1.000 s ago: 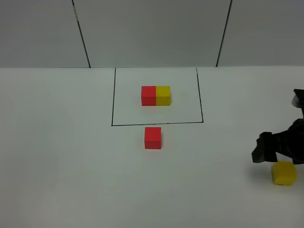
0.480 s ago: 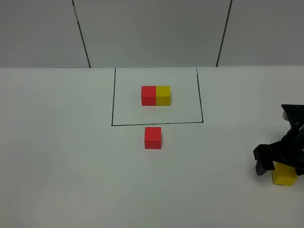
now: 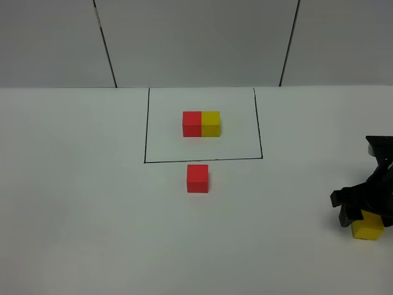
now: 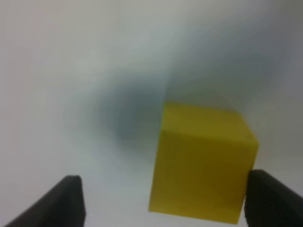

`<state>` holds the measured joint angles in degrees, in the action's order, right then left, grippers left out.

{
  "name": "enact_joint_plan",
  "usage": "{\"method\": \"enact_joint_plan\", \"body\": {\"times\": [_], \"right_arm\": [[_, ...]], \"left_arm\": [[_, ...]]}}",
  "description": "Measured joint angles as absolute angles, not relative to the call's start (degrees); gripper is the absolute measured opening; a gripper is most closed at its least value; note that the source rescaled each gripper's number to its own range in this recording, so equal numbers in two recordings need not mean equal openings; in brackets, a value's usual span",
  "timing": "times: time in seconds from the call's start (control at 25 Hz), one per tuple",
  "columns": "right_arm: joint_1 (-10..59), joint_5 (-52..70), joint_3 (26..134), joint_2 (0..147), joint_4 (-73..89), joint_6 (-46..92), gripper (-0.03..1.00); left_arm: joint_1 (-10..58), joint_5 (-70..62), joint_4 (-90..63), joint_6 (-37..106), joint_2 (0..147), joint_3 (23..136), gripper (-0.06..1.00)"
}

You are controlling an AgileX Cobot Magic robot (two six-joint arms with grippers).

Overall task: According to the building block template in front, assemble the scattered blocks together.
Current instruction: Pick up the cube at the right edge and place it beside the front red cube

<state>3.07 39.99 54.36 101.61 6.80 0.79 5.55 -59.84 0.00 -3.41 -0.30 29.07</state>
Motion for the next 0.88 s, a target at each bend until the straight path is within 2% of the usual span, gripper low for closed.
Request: {"method": "enact_joint_plan", "body": {"times": [0.28, 0.6, 0.68, 0.72, 0.76, 0.8, 0.88], "right_arm": [[3.07, 38.45, 54.36, 103.89, 7.13, 0.63, 0.40], [3.07, 36.31, 54.01, 105.67, 7.67, -0.43, 0.40], [3.07, 36.43, 54.01, 105.67, 7.67, -1.11, 0.32], [3.07, 36.64, 54.01, 105.67, 7.61, -1.21, 0.22], [3.07, 36.93, 54.01, 105.67, 7.47, -1.32, 0.07], [3.07, 37.09, 54.01, 105.62, 7.47, -1.40, 0.00], [3.07, 37.61, 54.08, 105.49, 7.19, -1.23, 0.01]], "left_arm": [[5.55, -59.84, 0.00, -3.41, -0.30, 29.07, 0.75], [5.55, -59.84, 0.00, -3.41, -0.30, 29.07, 0.75], [5.55, -59.84, 0.00, -3.41, -0.30, 29.07, 0.75], [5.55, -59.84, 0.00, -3.41, -0.30, 29.07, 0.75], [5.55, -59.84, 0.00, -3.41, -0.30, 29.07, 0.75], [5.55, -59.84, 0.00, -3.41, -0.30, 29.07, 0.75], [5.55, -59.84, 0.00, -3.41, -0.30, 29.07, 0.75]]}}
